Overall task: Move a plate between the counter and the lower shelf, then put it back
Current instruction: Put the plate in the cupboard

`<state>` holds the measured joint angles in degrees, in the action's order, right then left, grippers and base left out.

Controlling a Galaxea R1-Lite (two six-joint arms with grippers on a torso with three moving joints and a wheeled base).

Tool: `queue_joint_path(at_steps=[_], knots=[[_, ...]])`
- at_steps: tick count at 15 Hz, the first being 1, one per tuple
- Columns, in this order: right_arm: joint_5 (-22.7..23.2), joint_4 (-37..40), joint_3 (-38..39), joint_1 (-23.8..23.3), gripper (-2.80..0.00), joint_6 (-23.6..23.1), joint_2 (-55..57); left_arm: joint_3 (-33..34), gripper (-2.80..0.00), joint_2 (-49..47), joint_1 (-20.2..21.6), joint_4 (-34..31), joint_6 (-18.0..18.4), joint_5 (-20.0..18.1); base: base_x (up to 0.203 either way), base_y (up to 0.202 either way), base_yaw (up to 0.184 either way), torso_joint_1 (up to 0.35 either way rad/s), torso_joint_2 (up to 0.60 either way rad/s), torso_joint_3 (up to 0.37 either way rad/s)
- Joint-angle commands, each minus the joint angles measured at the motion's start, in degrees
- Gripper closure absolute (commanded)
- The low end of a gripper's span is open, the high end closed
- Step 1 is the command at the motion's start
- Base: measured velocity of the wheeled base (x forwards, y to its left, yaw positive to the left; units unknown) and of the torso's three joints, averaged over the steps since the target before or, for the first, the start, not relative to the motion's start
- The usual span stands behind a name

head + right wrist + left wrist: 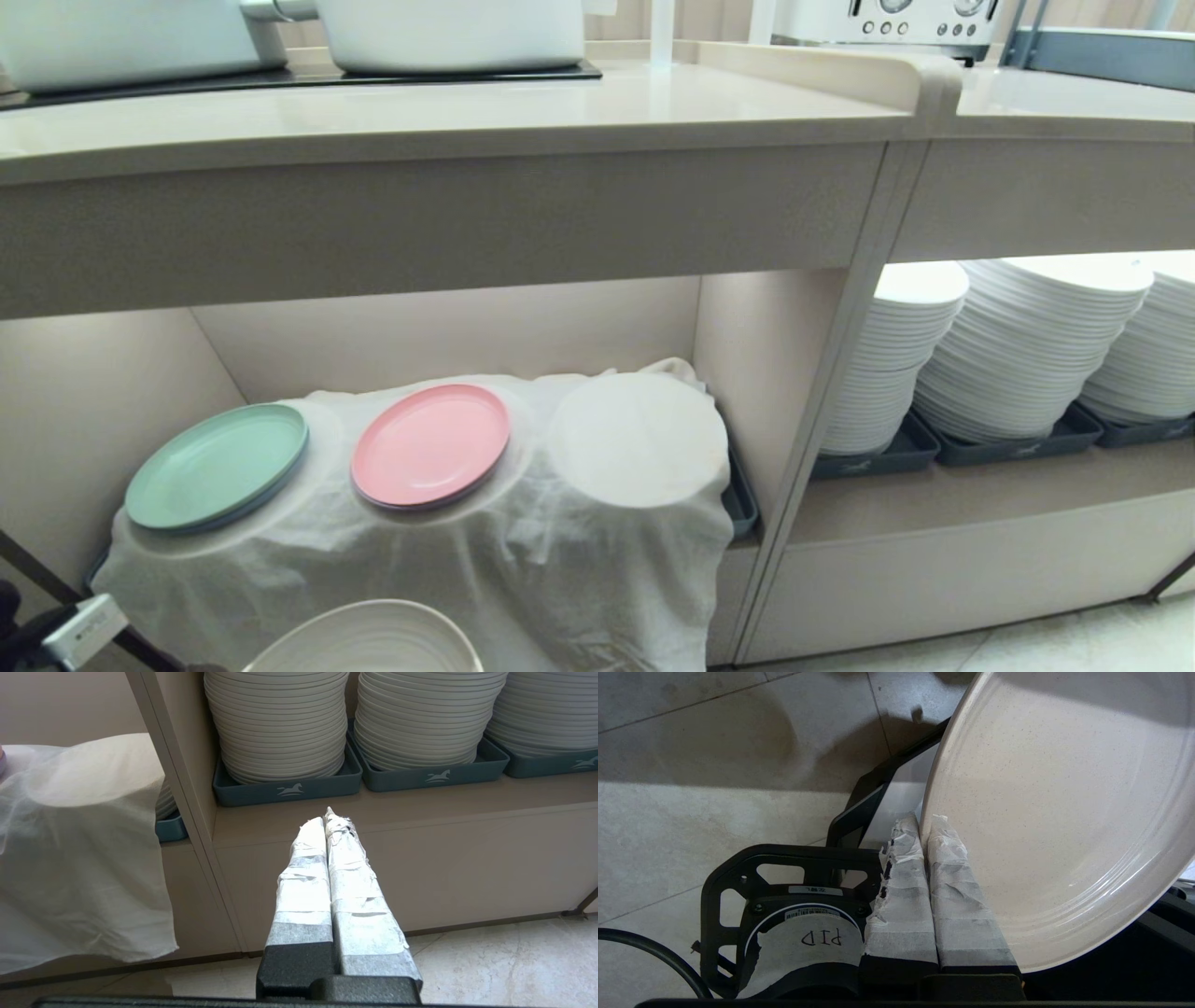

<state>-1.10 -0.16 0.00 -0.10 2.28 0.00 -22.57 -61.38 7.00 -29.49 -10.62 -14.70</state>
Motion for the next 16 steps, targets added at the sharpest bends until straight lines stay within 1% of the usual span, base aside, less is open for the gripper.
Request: queue_joint_path(at_steps=[1, 7, 9, 16], knots=[[0.0, 0.0, 0.0, 0.0, 0.0, 0.0, 0.0, -0.2, 0.0, 0.1, 0.0, -0.2, 0.1, -0.1, 0.0, 0.0, 0.0, 0.0, 0.0, 0.0], [0.0, 0.0, 0.0, 0.0, 0.0, 0.0, 0.0, 0.4, 0.0, 0.1, 0.2, -0.2, -0.5, -0.2, 0.0, 0.0, 0.0, 0.0, 0.0, 0.0], [0.0, 0.0, 0.0, 0.0, 0.0, 0.0, 0.0, 0.6, 0.0, 0.0, 1.0, -0.2, -0.2, -0.4, 0.0, 0.0, 0.0, 0.0, 0.0, 0.0], [0.0, 0.0, 0.0, 0.0, 0.0, 0.0, 0.0, 1.2, 0.0, 0.6, 0.6, -0.3, -0.2, -0.5, 0.0, 0.0, 0.0, 0.0, 0.0, 0.0]])
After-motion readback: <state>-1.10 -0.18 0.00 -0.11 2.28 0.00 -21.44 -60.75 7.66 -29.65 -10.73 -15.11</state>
